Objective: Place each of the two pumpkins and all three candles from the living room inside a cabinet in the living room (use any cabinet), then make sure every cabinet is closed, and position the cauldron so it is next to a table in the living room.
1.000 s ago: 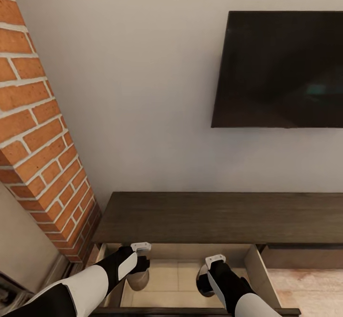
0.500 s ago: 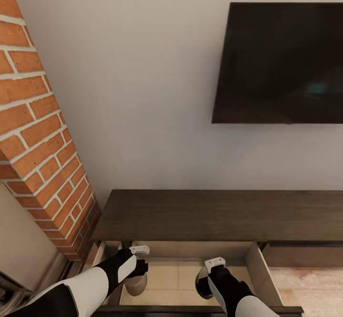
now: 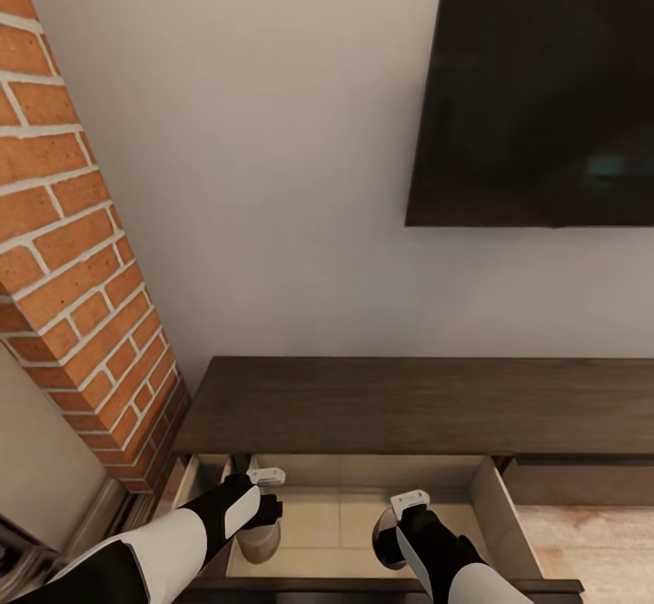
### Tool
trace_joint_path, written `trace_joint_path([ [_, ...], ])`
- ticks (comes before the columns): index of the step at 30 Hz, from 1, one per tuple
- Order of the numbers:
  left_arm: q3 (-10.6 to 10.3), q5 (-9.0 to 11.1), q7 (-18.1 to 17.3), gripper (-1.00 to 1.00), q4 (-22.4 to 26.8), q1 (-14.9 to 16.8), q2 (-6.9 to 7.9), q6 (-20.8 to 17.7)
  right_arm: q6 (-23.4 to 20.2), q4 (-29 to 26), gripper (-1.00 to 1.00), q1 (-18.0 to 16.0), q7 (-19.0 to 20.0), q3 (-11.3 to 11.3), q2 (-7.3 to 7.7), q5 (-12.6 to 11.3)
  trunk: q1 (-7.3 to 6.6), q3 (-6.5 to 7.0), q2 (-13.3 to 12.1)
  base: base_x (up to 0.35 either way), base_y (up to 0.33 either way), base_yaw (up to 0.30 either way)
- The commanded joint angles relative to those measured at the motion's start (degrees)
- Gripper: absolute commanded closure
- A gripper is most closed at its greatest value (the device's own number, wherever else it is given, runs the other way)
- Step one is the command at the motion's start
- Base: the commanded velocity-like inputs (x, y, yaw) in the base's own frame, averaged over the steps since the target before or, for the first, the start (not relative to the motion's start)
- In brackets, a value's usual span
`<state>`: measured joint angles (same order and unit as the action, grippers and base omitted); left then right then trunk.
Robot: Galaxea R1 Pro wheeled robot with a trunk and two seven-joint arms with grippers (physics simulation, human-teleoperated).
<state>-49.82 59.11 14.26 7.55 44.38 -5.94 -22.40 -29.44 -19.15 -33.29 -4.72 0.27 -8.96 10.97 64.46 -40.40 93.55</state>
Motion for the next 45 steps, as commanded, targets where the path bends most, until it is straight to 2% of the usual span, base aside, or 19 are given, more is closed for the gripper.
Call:
trace_joint_path([
  [1,-0.01,-0.05,0.03,1.0,0.01,0.0,0.02,-0.01,0.0,-0.01,1.0,-0.01,-0.02,0.03,0.0,0.01,0.23,-0.18,0.42,0.0,0.0,0.0],
  [15,-0.01,-0.06,-0.26,1.0,0.31,0.0,0.23,-0.01,2.17,-0.47,1.0,-0.16,-0.02,0.08,0.0,0.09,3.3,-2.7,6.03,0.0,0.0,0.0],
  [33,-0.01,-0.07,-0.7,1.0,0.51,0.0,0.44,-0.01,1.93,-0.45,1.0,-0.2,-0.02,0.08,-0.02,0.01,3.3,-2.7,6.03,0.075,0.0,0.0],
  [45,0.08,0.43,-1.87,1.0,0.31,0.0,0.1,-0.01,1.93,-0.37,1.0,-0.2,0.07,0.08,-0.09,0.01,5.94,-4.85,10.84,0.0,0.0,0.0],
])
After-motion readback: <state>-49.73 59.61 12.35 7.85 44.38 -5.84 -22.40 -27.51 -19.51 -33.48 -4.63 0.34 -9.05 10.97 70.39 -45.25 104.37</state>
